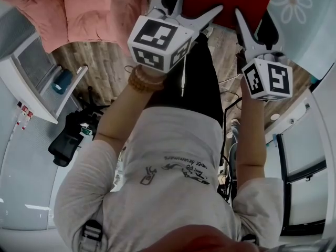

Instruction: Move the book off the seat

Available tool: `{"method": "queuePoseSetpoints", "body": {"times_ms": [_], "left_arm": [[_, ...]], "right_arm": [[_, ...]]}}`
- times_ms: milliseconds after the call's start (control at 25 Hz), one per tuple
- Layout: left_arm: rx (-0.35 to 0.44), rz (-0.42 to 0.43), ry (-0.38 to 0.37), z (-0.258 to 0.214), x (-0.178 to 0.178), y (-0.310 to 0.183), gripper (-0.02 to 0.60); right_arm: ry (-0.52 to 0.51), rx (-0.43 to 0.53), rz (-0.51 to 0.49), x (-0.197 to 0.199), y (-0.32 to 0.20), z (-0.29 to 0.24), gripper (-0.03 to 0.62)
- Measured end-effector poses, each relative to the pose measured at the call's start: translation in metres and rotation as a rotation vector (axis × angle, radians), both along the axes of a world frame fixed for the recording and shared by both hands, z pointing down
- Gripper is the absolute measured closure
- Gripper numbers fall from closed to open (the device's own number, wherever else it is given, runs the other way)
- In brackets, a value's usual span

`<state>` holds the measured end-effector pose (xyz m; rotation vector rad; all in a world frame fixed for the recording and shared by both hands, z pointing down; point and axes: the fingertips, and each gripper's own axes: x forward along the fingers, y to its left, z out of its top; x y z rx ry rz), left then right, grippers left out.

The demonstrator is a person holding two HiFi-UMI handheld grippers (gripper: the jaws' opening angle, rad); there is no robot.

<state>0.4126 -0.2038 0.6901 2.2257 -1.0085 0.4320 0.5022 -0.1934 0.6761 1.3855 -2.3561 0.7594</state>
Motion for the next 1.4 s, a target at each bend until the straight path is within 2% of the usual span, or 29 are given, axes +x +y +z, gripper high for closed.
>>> {"method": "queuePoseSetpoints", "body": {"times_ms": [520,720,840,1040,1160,1320,1400], "left_arm": [[-0.001,-0.003,-0.019,0.009,0.003,-0.002,0.207],[0.001,0.006,-0.018,0.005,-0.002,-0.005,0.207],[0.022,0.002,-0.04,-0.008,-0.013,-0.007,0.209],[0.073,0.021,-0.036,-0.057,-0.013,-0.006,0.271],[0.103,0.066,-0.004,-0.094,-0.003,0.004,0.294],[0.151,0.124,0.067,-0.145,0.014,0.011,0.285],[0.175,0.144,0.097,-0.171,0.018,0.015,0.333]], "right_arm": [[-0.021,-0.029,-0.005,0.005,-0.002,0.014,0.304],[0.016,-0.015,-0.012,0.016,-0.008,0.011,0.254],[0.072,0.045,-0.007,0.028,-0.009,-0.011,0.3],[0.108,0.136,-0.044,0.031,-0.004,-0.064,0.365],[0.102,0.165,-0.068,0.024,0.003,-0.1,0.404],[0.086,0.223,-0.109,0.011,0.005,-0.149,0.44],[0.081,0.248,-0.121,0.006,0.007,-0.174,0.451]]}}
